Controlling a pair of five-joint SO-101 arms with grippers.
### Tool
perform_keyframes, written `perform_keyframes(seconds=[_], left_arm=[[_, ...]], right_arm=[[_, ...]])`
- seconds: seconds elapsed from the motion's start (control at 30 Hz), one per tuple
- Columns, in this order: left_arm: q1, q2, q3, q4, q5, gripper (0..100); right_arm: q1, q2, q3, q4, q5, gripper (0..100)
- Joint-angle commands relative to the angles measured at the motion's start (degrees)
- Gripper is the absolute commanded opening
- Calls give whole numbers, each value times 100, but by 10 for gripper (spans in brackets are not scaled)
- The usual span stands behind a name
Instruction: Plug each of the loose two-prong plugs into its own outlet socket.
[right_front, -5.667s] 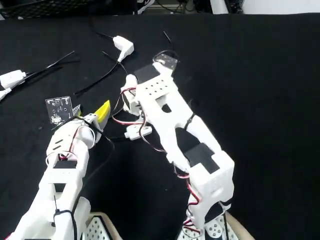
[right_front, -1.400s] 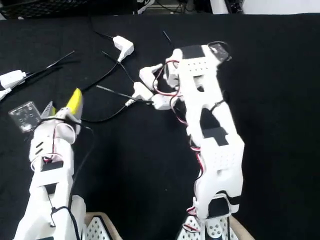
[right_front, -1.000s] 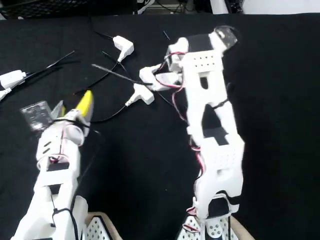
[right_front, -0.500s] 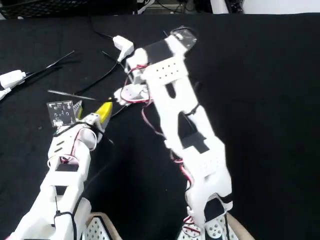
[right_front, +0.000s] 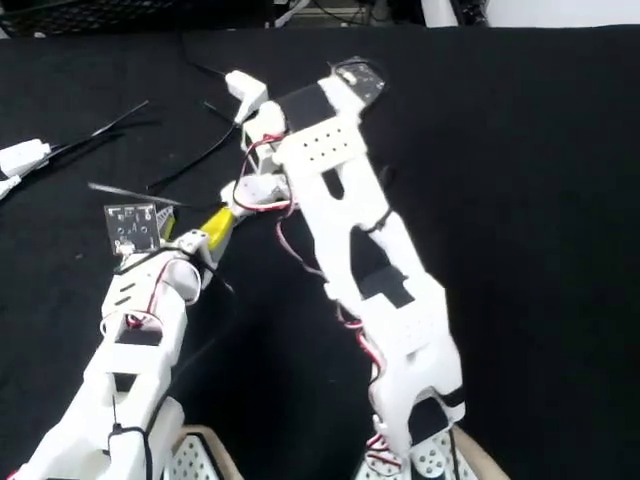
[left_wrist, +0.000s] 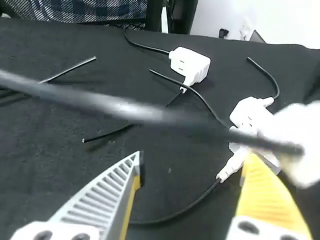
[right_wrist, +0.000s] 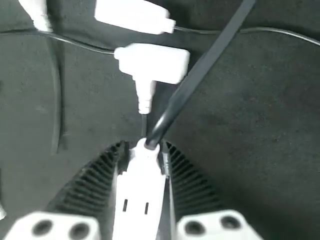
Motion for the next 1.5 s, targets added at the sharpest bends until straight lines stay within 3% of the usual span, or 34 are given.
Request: perform_keyframes(seconds=[0.0, 0.17, 0.27, 0.6, 0.73, 1.07, 1.33, 1.47], left_arm=[[75, -527, 163, -149, -9, 318], [13, -1301, 523, -149, -9, 318], [40, -1582, 690, -149, 0, 318], [22, -1626, 734, -141, 299, 318], [-31, -1626, 734, -141, 299, 318], [-338, -1626, 725, -141, 352, 318], [-321, -1626, 734, -132, 352, 318], [-321, -1626, 734, -132, 343, 318]], right_arm=[[-114, 13, 101, -18, -9, 12], [-176, 233, 101, -9, 79, 12], [-193, 295, -13, 9, 580, 11], [-255, -31, -198, -149, 914, 11], [273, -22, -523, -202, 1002, 11], [1178, 4, -1578, -273, 2066, 11], [1916, 919, -1516, -1653, 3042, 11], [2180, 1402, -1516, -2470, 4009, 11]])
